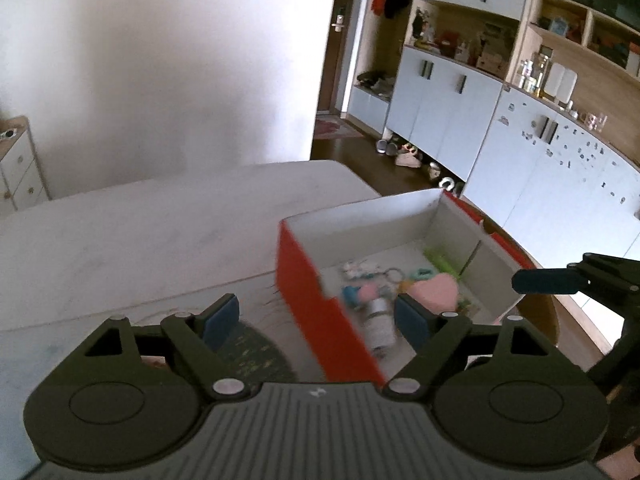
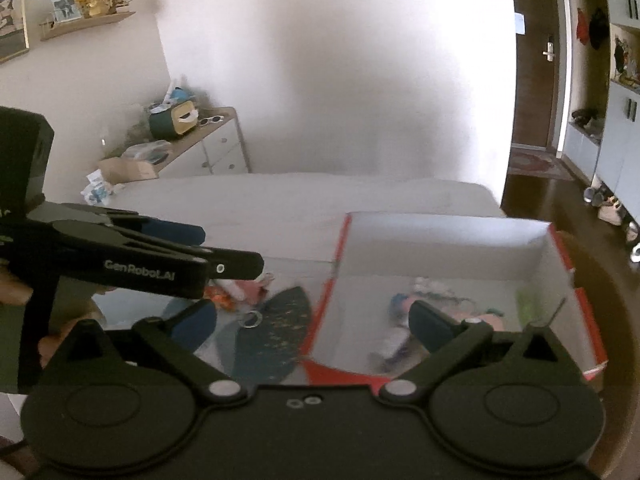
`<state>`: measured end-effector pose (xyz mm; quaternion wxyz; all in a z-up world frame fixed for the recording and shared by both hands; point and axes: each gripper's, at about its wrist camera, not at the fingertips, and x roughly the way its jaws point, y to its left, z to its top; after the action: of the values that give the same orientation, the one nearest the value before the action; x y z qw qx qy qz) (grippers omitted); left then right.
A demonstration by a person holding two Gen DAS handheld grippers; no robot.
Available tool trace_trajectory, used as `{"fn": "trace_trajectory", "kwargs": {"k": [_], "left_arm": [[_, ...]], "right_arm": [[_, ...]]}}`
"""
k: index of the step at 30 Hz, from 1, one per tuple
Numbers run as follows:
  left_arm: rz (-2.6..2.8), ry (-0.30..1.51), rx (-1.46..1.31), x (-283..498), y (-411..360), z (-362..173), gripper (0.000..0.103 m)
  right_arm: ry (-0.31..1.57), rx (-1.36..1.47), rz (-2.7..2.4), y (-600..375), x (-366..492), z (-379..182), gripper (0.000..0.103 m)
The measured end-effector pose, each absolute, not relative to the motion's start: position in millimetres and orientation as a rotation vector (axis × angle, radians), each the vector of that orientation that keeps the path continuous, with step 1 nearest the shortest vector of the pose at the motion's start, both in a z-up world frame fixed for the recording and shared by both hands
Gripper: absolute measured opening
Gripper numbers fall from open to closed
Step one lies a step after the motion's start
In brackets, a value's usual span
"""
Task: Organize rigid objects
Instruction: 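Withdraw both grippers from the box back toward the mat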
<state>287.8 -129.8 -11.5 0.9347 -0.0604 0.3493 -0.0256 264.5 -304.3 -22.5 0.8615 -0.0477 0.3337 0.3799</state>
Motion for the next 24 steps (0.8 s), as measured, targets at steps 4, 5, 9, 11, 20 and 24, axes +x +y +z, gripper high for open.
{"fn": "trace_trajectory", "kwargs": {"k": [4,5,9,11,20,24], "left_arm": [[-0.042,0.712,-0.115,274,-105,-18,0.085],[-0.043,0.712,-0.12,270,-98,-19,0.085],[-0.024,0.712,-0.142,259,-64,-28,0.085],[-0.027,0.724,-0.143,257,-47,-35,0.085],[0.0,0.763,-0.118,250,10,-72,0.085],[-0.003,0.792,-0.123,252,29,-93,0.085]], "right_arm": [[0.729,-0.074,0.8,-284,254,-28,0.102],[0.734,-0.071,0.8,-279,252,-29,0.102],[0.752,-0.067,0.795,-257,243,-34,0.102],[0.759,-0.072,0.792,-246,238,-37,0.102],[0.78,-0.117,0.764,-200,227,-52,0.102],[0.784,-0.147,0.778,-183,225,-64,0.102]]}}
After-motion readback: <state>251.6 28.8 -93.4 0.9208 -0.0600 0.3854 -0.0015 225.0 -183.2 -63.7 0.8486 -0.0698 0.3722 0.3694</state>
